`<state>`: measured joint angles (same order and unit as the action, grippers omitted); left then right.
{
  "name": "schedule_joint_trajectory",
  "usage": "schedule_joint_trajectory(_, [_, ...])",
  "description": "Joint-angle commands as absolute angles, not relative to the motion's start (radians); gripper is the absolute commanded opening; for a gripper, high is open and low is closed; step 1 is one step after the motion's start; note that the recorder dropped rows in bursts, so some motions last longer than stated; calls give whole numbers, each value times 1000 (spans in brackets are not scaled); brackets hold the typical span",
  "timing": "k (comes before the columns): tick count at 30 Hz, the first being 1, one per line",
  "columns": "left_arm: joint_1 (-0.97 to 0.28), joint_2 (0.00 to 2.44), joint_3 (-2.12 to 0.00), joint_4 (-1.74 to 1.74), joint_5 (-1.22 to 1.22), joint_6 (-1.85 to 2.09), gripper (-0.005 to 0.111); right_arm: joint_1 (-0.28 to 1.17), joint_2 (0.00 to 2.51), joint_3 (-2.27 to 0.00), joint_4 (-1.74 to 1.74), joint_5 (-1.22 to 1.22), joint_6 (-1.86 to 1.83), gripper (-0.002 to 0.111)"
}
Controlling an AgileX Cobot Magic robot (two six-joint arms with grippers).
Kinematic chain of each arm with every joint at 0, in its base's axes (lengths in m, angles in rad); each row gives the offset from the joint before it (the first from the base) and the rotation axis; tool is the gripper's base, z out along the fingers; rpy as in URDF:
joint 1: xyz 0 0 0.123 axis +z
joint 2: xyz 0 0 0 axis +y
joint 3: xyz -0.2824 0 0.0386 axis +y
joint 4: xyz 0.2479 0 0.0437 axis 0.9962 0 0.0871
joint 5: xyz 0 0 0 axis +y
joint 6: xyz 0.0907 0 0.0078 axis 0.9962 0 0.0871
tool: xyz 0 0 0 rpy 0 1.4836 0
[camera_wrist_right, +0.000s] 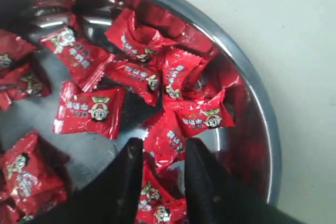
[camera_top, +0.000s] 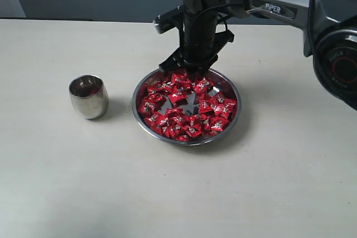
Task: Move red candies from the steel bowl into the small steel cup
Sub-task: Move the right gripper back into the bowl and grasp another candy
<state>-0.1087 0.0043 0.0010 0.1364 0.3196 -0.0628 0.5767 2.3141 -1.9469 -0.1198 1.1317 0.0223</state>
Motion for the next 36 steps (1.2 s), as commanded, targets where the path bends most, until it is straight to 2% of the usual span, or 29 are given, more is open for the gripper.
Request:
schedule_joint_trajectory(1, [-112, 0, 0, 135, 310, -68, 0, 570, 2361, -1953, -111, 1120, 9, 28])
schedule_joint_trajectory(4, [-112, 0, 0, 135, 310, -68, 0, 570, 2369, -1953, -152, 1111, 9, 30])
schedule_joint_trajectory(9, [-112, 0, 0, 135, 310, -68, 0, 570, 2372, -1953, -185, 1094, 9, 49])
schedule_joint_trajectory(22, [-112, 0, 0, 135, 310, -68, 0, 570, 2416, -1953, -193, 1090, 9, 48])
schedule_joint_trajectory(25, [-112, 0, 0, 135, 310, -68, 0, 570, 2413, -1953, -193, 1092, 22, 40])
schedule_joint_trajectory(31, [-112, 0, 0, 135, 310, -68, 0, 570, 2410, -1953, -193, 1094, 22, 2])
schedule_joint_trajectory(32, [-112, 0, 0, 135, 310, -68, 0, 570, 2410, -1953, -193, 1099, 22, -1])
schedule_joint_trajectory(36, [-112, 0, 0, 135, 310, -68, 0, 570, 2399, -1953, -178, 1126, 24, -1])
